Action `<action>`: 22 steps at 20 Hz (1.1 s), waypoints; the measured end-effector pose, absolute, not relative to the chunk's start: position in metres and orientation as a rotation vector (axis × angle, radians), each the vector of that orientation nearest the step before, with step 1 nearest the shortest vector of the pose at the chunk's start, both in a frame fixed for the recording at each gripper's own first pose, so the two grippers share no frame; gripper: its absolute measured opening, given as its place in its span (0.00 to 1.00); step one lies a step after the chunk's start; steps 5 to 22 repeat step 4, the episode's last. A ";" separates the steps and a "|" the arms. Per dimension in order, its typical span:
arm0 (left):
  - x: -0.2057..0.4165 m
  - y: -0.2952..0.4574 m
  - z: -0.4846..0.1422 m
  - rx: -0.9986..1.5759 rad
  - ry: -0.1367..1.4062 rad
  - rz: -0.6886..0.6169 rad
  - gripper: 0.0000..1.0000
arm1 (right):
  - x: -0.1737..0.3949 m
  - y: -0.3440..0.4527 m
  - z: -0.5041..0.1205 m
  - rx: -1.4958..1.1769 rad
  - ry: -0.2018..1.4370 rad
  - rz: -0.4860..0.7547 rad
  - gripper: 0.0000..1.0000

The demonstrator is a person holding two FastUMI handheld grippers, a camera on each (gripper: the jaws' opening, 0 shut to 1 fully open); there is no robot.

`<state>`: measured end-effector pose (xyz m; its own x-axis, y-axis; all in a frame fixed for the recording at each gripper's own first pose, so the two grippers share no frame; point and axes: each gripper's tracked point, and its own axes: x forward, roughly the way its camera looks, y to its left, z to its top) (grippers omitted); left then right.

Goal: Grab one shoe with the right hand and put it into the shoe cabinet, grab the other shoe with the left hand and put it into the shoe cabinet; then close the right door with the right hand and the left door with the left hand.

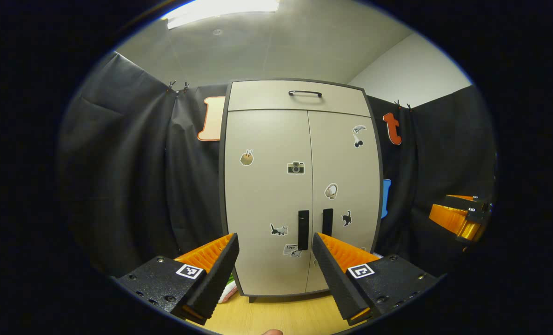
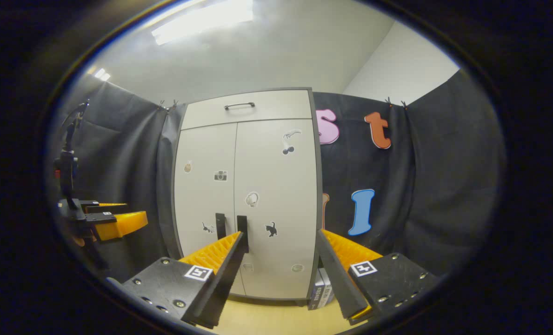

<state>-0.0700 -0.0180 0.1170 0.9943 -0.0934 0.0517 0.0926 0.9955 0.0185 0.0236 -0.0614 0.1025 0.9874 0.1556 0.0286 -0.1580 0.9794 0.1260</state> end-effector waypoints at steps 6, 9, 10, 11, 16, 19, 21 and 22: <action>-0.062 -0.017 0.113 0.020 -0.049 -0.088 0.97 | 0.028 -0.064 0.102 0.117 -0.021 0.141 0.92; -0.062 -0.017 0.113 0.020 -0.049 -0.088 0.97 | 0.028 -0.064 0.102 0.117 -0.021 0.141 0.92; -0.062 -0.017 0.113 0.020 -0.049 -0.088 0.97 | 0.028 -0.064 0.102 0.117 -0.021 0.141 0.92; -0.062 -0.017 0.113 0.020 -0.049 -0.088 0.97 | 0.028 -0.064 0.102 0.117 -0.021 0.141 0.92; -0.062 -0.017 0.113 0.020 -0.049 -0.088 0.97 | 0.028 -0.064 0.102 0.117 -0.021 0.141 0.92; -0.062 -0.017 0.113 0.020 -0.049 -0.088 0.97 | 0.028 -0.064 0.102 0.117 -0.021 0.141 0.92; -0.062 -0.017 0.113 0.020 -0.049 -0.088 0.97 | 0.028 -0.064 0.102 0.117 -0.021 0.141 0.92; -0.062 -0.017 0.113 0.020 -0.049 -0.088 0.97 | 0.028 -0.064 0.102 0.117 -0.021 0.141 0.92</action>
